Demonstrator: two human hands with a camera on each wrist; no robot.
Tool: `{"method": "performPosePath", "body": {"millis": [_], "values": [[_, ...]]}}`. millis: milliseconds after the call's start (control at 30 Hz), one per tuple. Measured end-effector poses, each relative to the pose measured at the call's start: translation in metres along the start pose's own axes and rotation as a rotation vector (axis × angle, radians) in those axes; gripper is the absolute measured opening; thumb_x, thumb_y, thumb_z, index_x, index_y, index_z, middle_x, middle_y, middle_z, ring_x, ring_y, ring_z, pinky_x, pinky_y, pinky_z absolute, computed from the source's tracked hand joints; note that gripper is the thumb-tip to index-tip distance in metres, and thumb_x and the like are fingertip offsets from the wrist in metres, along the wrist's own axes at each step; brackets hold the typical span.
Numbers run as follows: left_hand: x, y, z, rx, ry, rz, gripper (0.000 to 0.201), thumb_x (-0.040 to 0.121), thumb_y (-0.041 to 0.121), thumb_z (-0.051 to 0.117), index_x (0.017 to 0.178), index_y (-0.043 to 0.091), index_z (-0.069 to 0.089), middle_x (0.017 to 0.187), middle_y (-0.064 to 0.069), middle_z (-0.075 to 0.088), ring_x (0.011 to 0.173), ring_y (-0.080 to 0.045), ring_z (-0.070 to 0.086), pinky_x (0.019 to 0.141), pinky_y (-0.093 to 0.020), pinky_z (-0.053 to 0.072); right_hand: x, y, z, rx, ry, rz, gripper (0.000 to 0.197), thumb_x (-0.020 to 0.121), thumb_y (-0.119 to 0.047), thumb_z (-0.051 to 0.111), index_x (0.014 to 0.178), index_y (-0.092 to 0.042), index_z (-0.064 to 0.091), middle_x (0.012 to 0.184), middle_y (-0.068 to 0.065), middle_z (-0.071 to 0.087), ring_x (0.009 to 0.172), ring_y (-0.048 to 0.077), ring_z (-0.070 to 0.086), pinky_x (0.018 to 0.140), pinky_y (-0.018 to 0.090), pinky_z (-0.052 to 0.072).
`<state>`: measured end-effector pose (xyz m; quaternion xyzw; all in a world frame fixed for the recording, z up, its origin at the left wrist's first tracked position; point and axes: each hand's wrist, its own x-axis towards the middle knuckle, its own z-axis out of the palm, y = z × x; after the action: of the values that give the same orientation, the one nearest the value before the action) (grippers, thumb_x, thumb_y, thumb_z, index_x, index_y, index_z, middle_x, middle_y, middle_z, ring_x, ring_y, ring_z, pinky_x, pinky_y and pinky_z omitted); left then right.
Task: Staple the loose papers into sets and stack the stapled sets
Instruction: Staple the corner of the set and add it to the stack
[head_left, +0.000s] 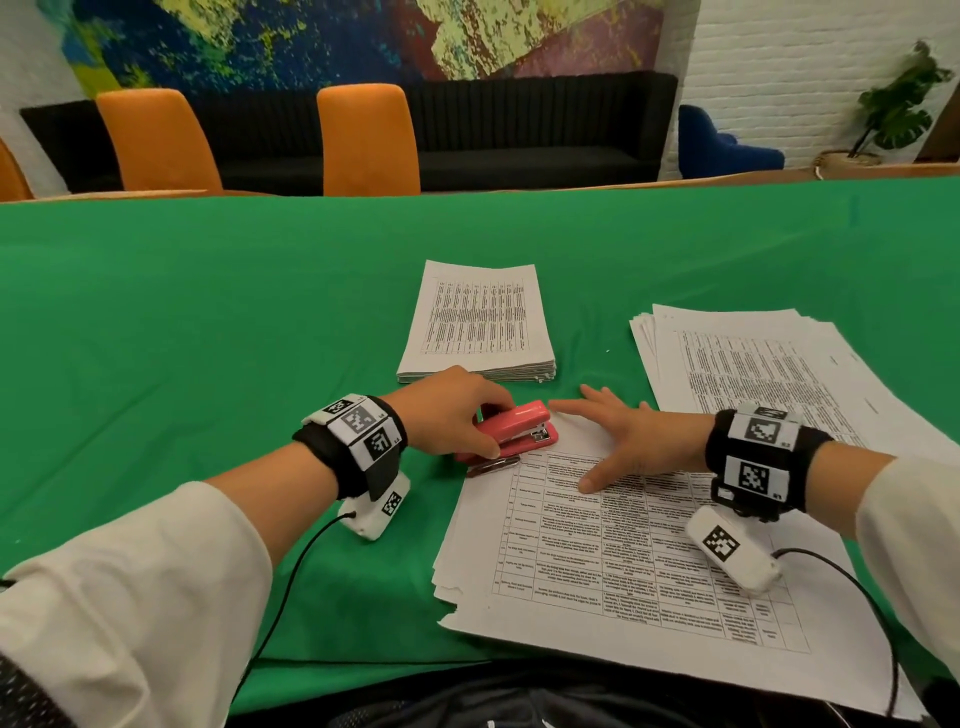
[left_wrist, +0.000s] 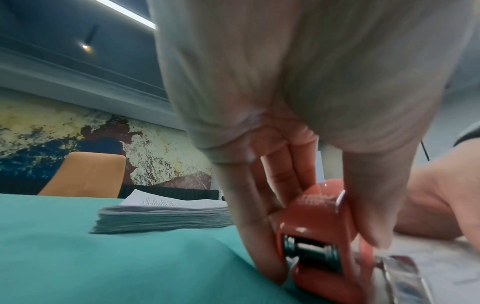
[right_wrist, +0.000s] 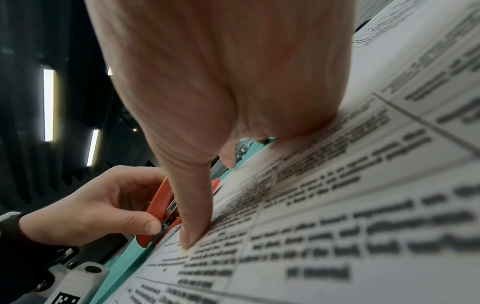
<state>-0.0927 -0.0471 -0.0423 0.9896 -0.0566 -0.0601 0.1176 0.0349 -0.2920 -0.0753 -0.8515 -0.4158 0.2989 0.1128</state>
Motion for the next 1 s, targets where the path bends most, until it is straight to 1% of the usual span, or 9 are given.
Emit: {"method": "performPosePath", "body": {"millis": [100,267,533,633,700,767,833,900,1000], "values": [[0.0,-0.002,-0.004,-0.033,0.014,-0.049,0.043,0.087,0.042,0.08,0.123,0.023,0.068,0.103,0.008,0.066,0.09,-0.016,0.06,0.069,-0.025,0.044,-0.002,0.0,-0.001,-0.005,0.002,0.006,0.11,0.078,-0.063,0.079,0.161,-0.053,0.007,0.173,-0.003,-0.016,0.159,0.02,-0.018,0.124,0.058,-0.016],[-0.001,-0.004,-0.007,-0.006,-0.012,-0.091,0.046,0.082,0.046,0.082,0.12,0.024,0.069,0.104,0.004,0.07,0.091,-0.018,0.063,0.079,-0.036,0.056,-0.004,-0.003,-0.003,-0.027,-0.019,0.01,0.107,0.08,-0.063,0.077,0.161,-0.054,0.006,0.173,-0.002,-0.017,0.159,0.021,-0.018,0.124,0.058,-0.016],[-0.017,-0.014,-0.004,-0.028,0.014,-0.153,0.041,0.08,0.047,0.083,0.109,0.023,0.069,0.096,0.004,0.069,0.084,-0.019,0.063,0.076,-0.038,0.056,-0.008,-0.009,-0.004,-0.028,-0.039,0.041,0.105,0.079,-0.063,0.078,0.159,-0.057,0.01,0.173,-0.002,-0.016,0.16,0.021,-0.014,0.126,0.057,-0.012],[-0.023,-0.013,-0.011,-0.133,0.079,-0.186,0.042,0.079,0.044,0.087,0.109,0.021,0.068,0.097,0.003,0.069,0.074,-0.012,0.064,0.066,-0.032,0.06,-0.015,-0.021,-0.005,0.033,0.049,0.06,0.103,0.076,-0.058,0.085,0.159,-0.051,0.023,0.174,-0.002,-0.005,0.161,0.022,0.001,0.129,0.054,0.001],[-0.026,-0.009,-0.017,-0.277,0.147,-0.208,0.041,0.077,0.04,0.09,0.105,0.02,0.069,0.095,0.0,0.07,0.07,-0.014,0.07,0.061,-0.034,0.064,-0.021,-0.039,-0.007,0.076,0.208,-0.001,0.088,0.079,-0.057,0.082,0.154,-0.041,0.041,0.171,-0.004,0.02,0.157,0.019,0.023,0.128,0.046,0.019],[-0.028,0.0,-0.022,-0.396,0.235,-0.22,0.039,0.075,0.038,0.092,0.098,0.018,0.069,0.088,-0.003,0.071,0.064,-0.014,0.072,0.057,-0.033,0.063,-0.023,-0.057,-0.01,0.247,0.32,-0.058,0.067,0.081,-0.058,0.077,0.14,-0.03,0.061,0.151,-0.005,0.056,0.137,0.014,0.053,0.12,0.042,0.039],[-0.028,0.009,-0.027,-0.524,0.319,-0.224,0.037,0.075,0.036,0.093,0.091,0.014,0.069,0.077,-0.002,0.069,0.06,-0.012,0.071,0.056,-0.037,0.064,-0.024,-0.074,-0.012,0.595,0.262,-0.07,0.049,0.089,-0.051,0.073,0.124,-0.017,0.072,0.123,0.003,0.075,0.112,0.018,0.072,0.106,0.048,0.054],[-0.027,0.018,-0.03,-0.612,0.393,-0.231,0.042,0.074,0.038,0.093,0.087,0.008,0.067,0.074,-0.006,0.072,0.061,-0.016,0.074,0.055,-0.042,0.064,-0.026,-0.09,-0.01,0.911,0.156,-0.052,0.037,0.099,-0.036,0.067,0.118,-0.005,0.072,0.112,0.015,0.078,0.102,0.027,0.076,0.093,0.051,0.061],[-0.029,0.028,-0.03,-0.66,0.485,-0.243,0.05,0.074,0.039,0.093,0.088,0.0,0.065,0.075,-0.012,0.074,0.064,-0.021,0.075,0.054,-0.043,0.064,-0.024,-0.102,-0.005,1.022,0.209,-0.071,0.028,0.103,-0.019,0.063,0.117,0.004,0.07,0.106,0.021,0.077,0.09,0.024,0.077,0.073,0.048,0.066]]}}
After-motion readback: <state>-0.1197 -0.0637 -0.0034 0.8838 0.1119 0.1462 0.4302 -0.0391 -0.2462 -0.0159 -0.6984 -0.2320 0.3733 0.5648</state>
